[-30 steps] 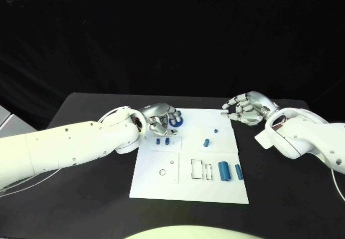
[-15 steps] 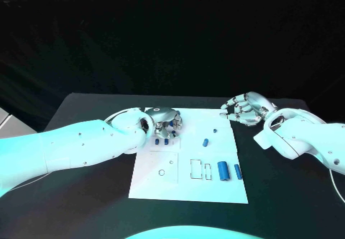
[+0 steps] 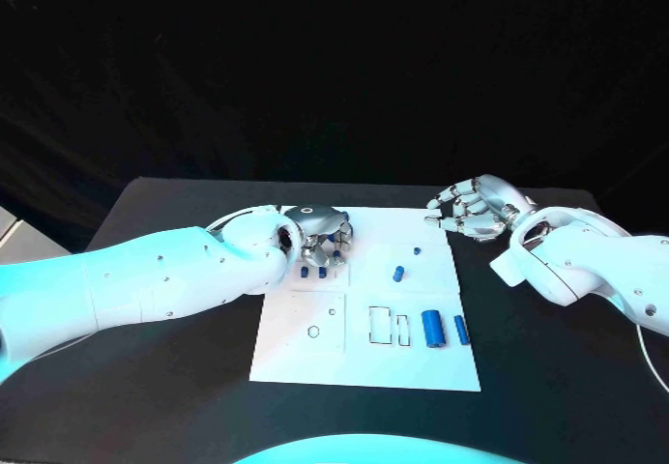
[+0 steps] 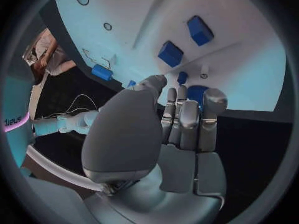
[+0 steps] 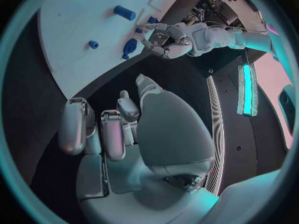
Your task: Assemble the parts on the task board
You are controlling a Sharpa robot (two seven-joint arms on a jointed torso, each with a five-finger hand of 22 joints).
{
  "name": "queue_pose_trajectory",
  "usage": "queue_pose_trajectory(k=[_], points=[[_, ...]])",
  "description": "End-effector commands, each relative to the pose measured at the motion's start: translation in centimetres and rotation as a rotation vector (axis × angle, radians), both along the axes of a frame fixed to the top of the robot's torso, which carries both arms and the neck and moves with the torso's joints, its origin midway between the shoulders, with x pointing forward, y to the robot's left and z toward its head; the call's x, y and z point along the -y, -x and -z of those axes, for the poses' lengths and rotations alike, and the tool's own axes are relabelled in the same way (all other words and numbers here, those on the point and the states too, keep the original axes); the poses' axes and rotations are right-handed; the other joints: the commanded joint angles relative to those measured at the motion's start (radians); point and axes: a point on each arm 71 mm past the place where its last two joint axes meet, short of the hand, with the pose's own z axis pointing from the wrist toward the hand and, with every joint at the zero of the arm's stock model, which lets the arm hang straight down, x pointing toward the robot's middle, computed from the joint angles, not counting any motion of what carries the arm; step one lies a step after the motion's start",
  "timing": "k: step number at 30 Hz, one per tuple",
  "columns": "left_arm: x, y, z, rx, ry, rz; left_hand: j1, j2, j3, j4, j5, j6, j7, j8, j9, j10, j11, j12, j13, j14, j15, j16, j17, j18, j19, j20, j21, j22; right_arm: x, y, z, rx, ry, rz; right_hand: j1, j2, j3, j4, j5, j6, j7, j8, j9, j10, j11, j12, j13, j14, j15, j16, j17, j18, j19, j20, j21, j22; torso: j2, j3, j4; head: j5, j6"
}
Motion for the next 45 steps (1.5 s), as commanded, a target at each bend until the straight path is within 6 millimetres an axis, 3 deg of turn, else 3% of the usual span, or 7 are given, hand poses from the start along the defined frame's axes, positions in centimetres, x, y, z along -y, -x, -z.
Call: queue_pose_trajectory(k=[1,17,25,30,45], points=[[0.02,-0.14,0.06,0.003,-0.038,-0.006,0.013,0.001,0.011,0.0,0.0,0.008,0.001,-0.007,0.002,0.002,0.004,-0.009,-0.003,0.009,0.0,0.008,0.002,-0.011,0.011,0.001,0.011,0.007,-0.17,0.05,-0.02,0.007,0.002,-0.015,-0.007,-0.001,0.007,-0.001,0.003,-0.004,0.0,0.004,-0.001,0.002,-0.001,0.006,0.001,0.058,0.004,0.001,0.088,0.015,0.002,0.0,0.005,0.066,-0.001,-0.0002,-0.0001,0.001,0.0],[-0.17,-0.75,0.39,-0.03,-0.065,-0.027,0.014,-0.002,0.027,0.001,-0.002,0.005,-0.003,-0.018,0.003,-0.015,0.015,-0.036,-0.015,0.012,0.009,0.01,-0.006,-0.011,0.009,0.008,0.019,0.015,-0.27,0.07,0.01,0.004,0.003,-0.019,-0.007,-0.001,0.008,-0.001,0.004,-0.003,0.0,0.005,-0.001,0.005,-0.001,0.008,0.002,0.058,0.004,0.0,0.087,0.014,0.003,0.0,0.008,0.068,-0.002,0.0007,-0.0003,0.0,-0.002],[0.02,-0.91,0.55,-0.044,-0.068,-0.025,0.02,0.002,0.039,-0.003,-0.003,0.01,0.002,-0.02,0.006,0.003,0.012,-0.038,-0.017,0.022,0.008,0.017,0.006,-0.014,0.021,0.009,0.037,0.034,-0.34,0.07,0.01,0.004,0.003,-0.02,-0.007,-0.001,0.009,-0.001,0.004,-0.002,0.0,0.005,-0.002,0.008,-0.002,0.01,0.003,0.059,0.004,0.001,0.088,0.014,0.003,0.0,0.008,0.068,-0.001,0.0007,-0.0024,0.0,-0.003],[0.1,-1.04,0.59,-0.045,-0.064,-0.026,0.022,0.002,0.046,-0.004,-0.004,0.014,0.004,-0.021,0.009,0.021,0.008,-0.038,-0.017,0.026,0.005,0.019,0.008,-0.015,0.026,0.008,0.045,0.043,-0.35,0.09,0.01,0.004,0.002,-0.021,-0.007,-0.001,0.009,-0.001,0.004,-0.002,0.0,0.005,-0.002,0.008,-0.002,0.01,0.003,0.059,0.004,0.001,0.088,0.014,0.003,0.0,0.008,0.068,-0.001,0.0005,-0.0002,-0.003,-0.003],[0.3,-1.12,0.55,-0.04,-0.05,-0.018,0.046,0.018,0.085,-0.039,-0.013,0.067,0.005,-0.015,0.033,0.135,-0.042,-0.046,-0.009,0.065,-0.037,0.03,0.032,-0.029,0.071,-0.025,0.102,0.103,-0.42,0.11,0.0,0.003,0.002,-0.022,-0.007,-0.001,0.011,-0.001,0.004,-0.002,0.0,0.006,-0.002,0.009,-0.002,0.01,0.002,0.059,0.003,0.0,0.087,0.014,0.004,0.0,0.008,0.068,-0.001,0.0007,-0.0002,-0.004,-0.004]])
